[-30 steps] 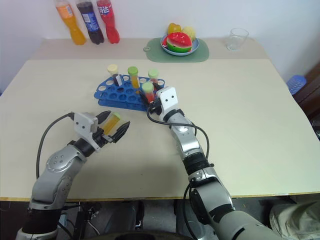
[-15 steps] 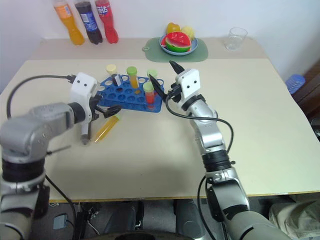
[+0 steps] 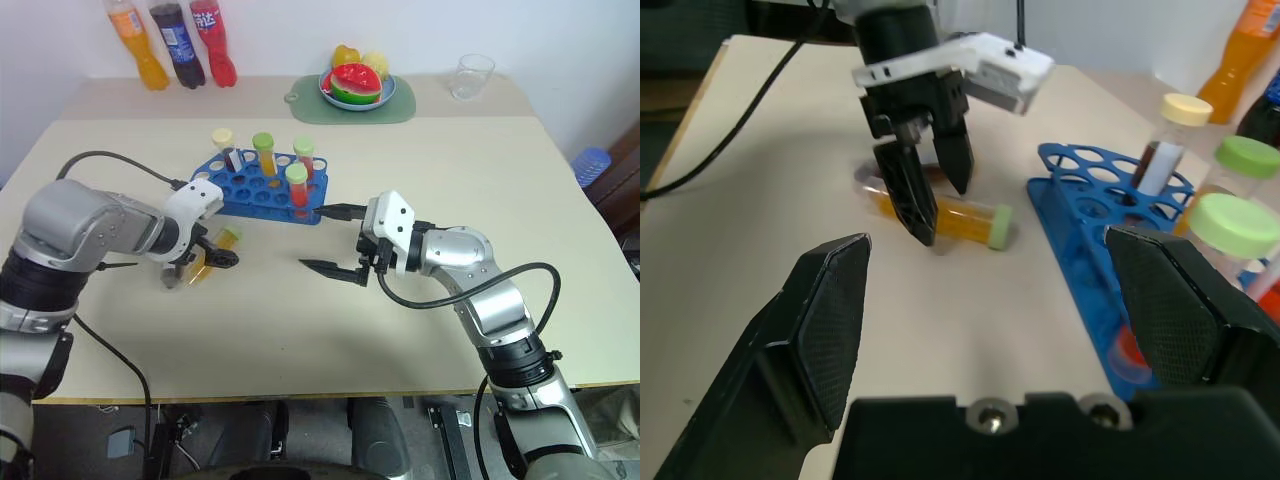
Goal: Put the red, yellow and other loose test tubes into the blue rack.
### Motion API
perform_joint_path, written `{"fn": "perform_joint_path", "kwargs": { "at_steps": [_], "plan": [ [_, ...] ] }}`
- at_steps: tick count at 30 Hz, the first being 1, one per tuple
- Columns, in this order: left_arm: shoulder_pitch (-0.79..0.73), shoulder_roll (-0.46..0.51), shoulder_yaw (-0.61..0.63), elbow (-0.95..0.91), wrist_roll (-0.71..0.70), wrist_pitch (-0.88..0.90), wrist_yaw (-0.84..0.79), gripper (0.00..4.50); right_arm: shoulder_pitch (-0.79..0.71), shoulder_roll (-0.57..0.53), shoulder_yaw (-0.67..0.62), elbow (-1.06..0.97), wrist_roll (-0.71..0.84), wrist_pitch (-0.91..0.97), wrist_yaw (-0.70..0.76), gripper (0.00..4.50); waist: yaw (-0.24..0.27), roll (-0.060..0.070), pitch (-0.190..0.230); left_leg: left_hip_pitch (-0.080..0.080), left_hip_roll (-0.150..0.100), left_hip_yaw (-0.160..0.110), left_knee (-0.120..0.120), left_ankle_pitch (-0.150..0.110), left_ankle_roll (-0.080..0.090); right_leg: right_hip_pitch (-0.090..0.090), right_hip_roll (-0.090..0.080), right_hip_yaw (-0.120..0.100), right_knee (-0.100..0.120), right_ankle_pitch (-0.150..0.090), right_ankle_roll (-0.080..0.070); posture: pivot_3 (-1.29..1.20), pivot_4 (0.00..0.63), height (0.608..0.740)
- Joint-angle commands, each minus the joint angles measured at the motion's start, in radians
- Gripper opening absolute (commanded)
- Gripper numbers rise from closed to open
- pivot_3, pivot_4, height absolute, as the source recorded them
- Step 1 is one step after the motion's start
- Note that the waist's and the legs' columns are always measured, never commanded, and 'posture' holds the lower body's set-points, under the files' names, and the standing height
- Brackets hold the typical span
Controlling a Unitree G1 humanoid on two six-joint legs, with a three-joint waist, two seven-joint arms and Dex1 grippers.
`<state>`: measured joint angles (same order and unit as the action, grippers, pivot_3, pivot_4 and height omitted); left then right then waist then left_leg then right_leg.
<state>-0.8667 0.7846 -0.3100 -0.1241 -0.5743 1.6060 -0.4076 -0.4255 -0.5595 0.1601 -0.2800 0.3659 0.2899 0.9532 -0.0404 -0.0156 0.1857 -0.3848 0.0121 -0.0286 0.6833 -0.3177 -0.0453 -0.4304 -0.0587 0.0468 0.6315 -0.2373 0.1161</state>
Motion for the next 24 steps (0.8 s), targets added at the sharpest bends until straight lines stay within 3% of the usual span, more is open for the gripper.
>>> {"fn": "perform_joint_path", "kwargs": {
  "at_steps": [1, 6, 11, 15, 19, 22, 24],
  "plan": [
    [-0.016, 0.005, -0.02, 0.005, 0.028, 0.008, 0.015, 3.29, 0.016, 0.015, 0.003, -0.055, 0.001, 0.004, -0.021, 4.19, 0.001, 0.0, 0.0, 0.0, 0.0, 0.0, 0.0, 0.0, 0.0, 0.0, 0.0, 0.0, 0.0, 0.0, 0.0, 0.0, 0.15, 0.734],
    [-0.008, -0.031, -0.004, 0.031, 0.052, 0.008, 0.03, 0.88, 0.029, 0.03, 0.017, -0.071, -0.001, 0.013, -0.04, 4.19, 0.003, 0.0, 0.0, -0.001, 0.0, 0.0, 0.0, 0.0, 0.0, 0.0, 0.0, 0.0, 0.0, 0.0, 0.0, 0.0, 0.15, 0.734],
    [0.018, 0.03, 0.054, -0.057, 0.058, -0.042, -0.004, 0.77, 0.042, 0.026, 0.023, -0.073, -0.01, 0.011, -0.044, 4.19, 0.005, 0.0, 0.0, -0.001, 0.0, 0.0, 0.001, 0.0, 0.0, 0.0, 0.0, 0.0, 0.0, 0.0, 0.0, 0.0, 0.15, 0.734],
    [0.256, 0.124, 0.321, -0.314, -0.013, -0.375, -0.186, 0.77, 0.061, 0.02, 0.021, -0.076, -0.025, 0.001, -0.054, 4.19, -0.006, 0.0, 0.0, -0.003, 0.001, 0.0, -0.001, 0.0, 0.0, -0.004, 0.0, 0.001, 0.0, 0.0, 0.0, 0.0, 0.15, 0.734],
    [0.458, -0.009, 0.568, -0.413, -0.001, -0.608, -0.135, 0.77, 0.07, 0.048, 0.028, -0.067, -0.04, -0.007, -0.082, 4.19, 0.007, 0.0, 0.0, -0.005, 0.0, 0.002, 0.001, 0.003, -0.005, -0.006, -0.002, 0.001, 0.001, 0.0, -0.001, 0.0, 0.15, 0.734],
    [0.504, -0.095, 0.59, -0.433, 0.022, -0.714, -0.094, 0.77, 0.075, 0.062, 0.04, -0.057, -0.055, -0.022, -0.089, 4.19, 0.03, -0.001, 0.0, -0.003, 0.0, 0.001, 0.002, 0.001, -0.001, -0.002, -0.002, 0.0, 0.0, 0.0, -0.001, 0.0, 0.15, 0.734],
    [0.507, -0.293, 0.482, -0.404, 0.206, -0.975, 0.117, 0.77, 0.079, 0.107, 0.064, -0.006, -0.082, -0.053, -0.118, 4.19, 0.039, 0.0, -0.001, -0.002, -0.001, 0.001, 0.002, 0.001, -0.001, 0.0, -0.002, -0.001, -0.001, 0.001, -0.001, 0.0, 0.15, 0.734]
  ]
}}
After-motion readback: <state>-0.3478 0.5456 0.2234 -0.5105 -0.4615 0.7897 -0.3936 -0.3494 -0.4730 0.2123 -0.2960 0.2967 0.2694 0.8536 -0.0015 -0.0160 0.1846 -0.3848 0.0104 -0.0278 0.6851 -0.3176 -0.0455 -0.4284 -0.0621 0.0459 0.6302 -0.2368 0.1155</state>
